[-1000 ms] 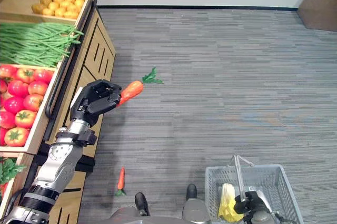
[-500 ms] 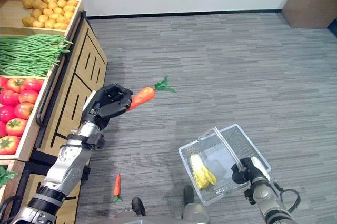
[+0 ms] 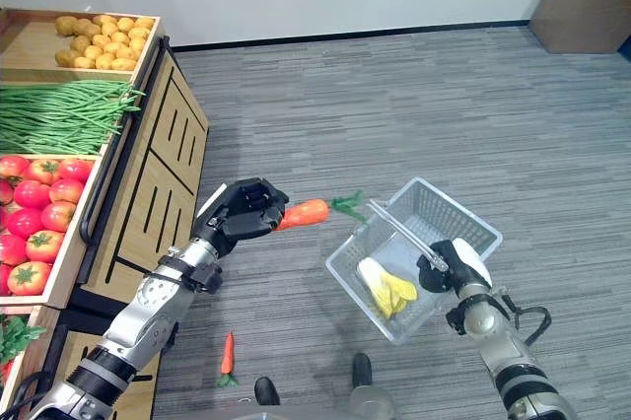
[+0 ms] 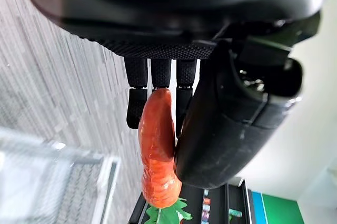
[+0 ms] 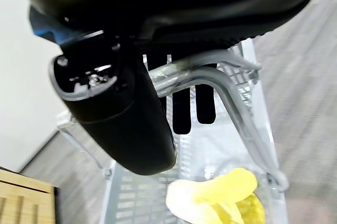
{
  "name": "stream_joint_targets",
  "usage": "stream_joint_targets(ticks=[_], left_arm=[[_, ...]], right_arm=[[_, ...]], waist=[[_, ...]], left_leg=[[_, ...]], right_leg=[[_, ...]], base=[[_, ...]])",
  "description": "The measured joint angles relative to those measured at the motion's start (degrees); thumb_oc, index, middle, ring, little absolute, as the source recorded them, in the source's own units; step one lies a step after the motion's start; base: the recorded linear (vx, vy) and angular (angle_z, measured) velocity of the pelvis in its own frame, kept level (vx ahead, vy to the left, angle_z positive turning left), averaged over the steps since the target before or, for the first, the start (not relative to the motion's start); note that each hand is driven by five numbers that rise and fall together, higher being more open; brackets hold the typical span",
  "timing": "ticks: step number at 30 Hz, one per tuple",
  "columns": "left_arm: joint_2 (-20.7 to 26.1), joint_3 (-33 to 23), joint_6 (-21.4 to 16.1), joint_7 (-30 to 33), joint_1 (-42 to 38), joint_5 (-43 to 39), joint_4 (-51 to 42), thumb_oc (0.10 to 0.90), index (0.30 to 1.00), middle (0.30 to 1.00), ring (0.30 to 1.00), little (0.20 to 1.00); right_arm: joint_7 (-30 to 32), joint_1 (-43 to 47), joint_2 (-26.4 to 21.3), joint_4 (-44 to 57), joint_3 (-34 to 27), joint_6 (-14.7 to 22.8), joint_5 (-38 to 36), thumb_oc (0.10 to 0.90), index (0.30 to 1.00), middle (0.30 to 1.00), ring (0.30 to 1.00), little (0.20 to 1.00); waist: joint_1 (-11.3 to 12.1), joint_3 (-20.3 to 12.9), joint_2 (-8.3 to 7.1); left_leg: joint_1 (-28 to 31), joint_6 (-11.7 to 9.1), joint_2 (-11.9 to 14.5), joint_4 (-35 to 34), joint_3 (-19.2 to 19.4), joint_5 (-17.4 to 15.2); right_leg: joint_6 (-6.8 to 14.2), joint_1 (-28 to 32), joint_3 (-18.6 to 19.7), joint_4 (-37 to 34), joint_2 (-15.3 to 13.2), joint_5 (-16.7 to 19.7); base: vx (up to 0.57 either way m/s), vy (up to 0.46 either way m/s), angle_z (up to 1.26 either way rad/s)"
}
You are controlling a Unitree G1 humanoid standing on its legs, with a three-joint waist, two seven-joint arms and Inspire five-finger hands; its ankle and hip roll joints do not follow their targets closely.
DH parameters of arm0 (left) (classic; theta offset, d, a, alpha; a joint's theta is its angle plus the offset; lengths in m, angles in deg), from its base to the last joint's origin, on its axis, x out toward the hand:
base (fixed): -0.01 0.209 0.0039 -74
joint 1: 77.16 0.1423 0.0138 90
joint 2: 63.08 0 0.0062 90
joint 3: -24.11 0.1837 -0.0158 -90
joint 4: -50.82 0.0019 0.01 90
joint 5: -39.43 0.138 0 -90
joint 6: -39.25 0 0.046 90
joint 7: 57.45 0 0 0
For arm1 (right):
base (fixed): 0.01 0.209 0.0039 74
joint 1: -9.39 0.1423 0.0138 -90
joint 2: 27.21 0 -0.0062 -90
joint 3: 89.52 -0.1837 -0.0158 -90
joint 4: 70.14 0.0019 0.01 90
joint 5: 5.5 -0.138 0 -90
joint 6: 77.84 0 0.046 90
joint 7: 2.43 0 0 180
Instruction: Get the vegetables into the basket
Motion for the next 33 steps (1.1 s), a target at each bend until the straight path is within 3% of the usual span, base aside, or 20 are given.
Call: stream_joint_targets(ticks=[8, 13, 18, 23, 33], left_arm=[[3.7, 6.6, 0.9, -2.9, -3.3, 5.0, 0.3, 0.4, 0.3, 0.3, 0.3, 0.3], [3.5, 9.2, 0.9, -3.0, -6.7, 9.4, 2.1, 0.4, 0.3, 0.3, 0.3, 0.3], [-1.6, 9.5, 1.5, -0.6, -7.3, 17.3, 10.7, 0.4, 0.3, 0.3, 0.3, 0.3], [-7.6, 7.5, 2.8, 5.9, -6.3, 25.0, 18.6, 0.4, 0.3, 0.3, 0.3, 0.3], [-7.7, 7.5, 3.1, 7.7, -6.3, 25.3, 17.5, 0.4, 0.3, 0.3, 0.3, 0.3]], right_arm=[[-0.2, 3.8, -0.1, 1.5, 2.6, 0.1, -1.0, 0.4, 0.3, 0.3, 0.3, 0.3], [-0.9, 4.9, -0.1, 4.0, 6.2, 0.1, -3.1, 0.4, 0.3, 0.3, 0.3, 0.3], [-2.8, 4.7, 0.2, 10.0, 7.8, 0.0, -5.3, 0.4, 0.3, 0.3, 0.3, 0.3], [-3.9, 2.9, 3.0, 13.3, 9.1, 0.0, -5.5, 0.4, 0.3, 0.3, 0.3, 0.3], [-4.0, 2.2, 3.2, 13.3, 11.0, 0.0, -5.5, 0.4, 0.3, 0.3, 0.3, 0.3]], waist=[[0.0, 0.0, -0.02], [0.0, 0.0, -0.03], [-0.8, 0.1, -0.19], [-1.3, 0.2, -0.99], [-1.1, 0.1, -1.71]], left_leg=[[0.0, 0.0, -0.3, 0.0, 0.5, 0.0], [-0.1, 0.0, -0.3, 0.0, 1.1, 0.0], [-0.1, 0.0, -0.1, 0.0, 1.4, 0.0], [0.0, 0.0, 0.0, 0.0, 1.5, 0.0], [0.0, 0.0, 0.0, 0.0, 1.5, 0.0]], right_leg=[[0.1, -0.3, 0.5, 0.0, 0.0, 0.2], [0.2, -0.7, 1.2, 0.0, 0.0, 0.4], [0.1, -0.9, 1.4, 0.0, 0.1, 0.4], [0.1, -0.9, 1.5, 0.0, 0.3, 0.5], [0.1, -0.9, 1.5, 0.0, 0.2, 0.5]], base=[[0.0, 0.0, -0.01], [0.01, -0.006, -0.07], [0.01, -0.01, -0.02], [0.0, 0.0, 0.0], [0.0, 0.0, 0.0]])
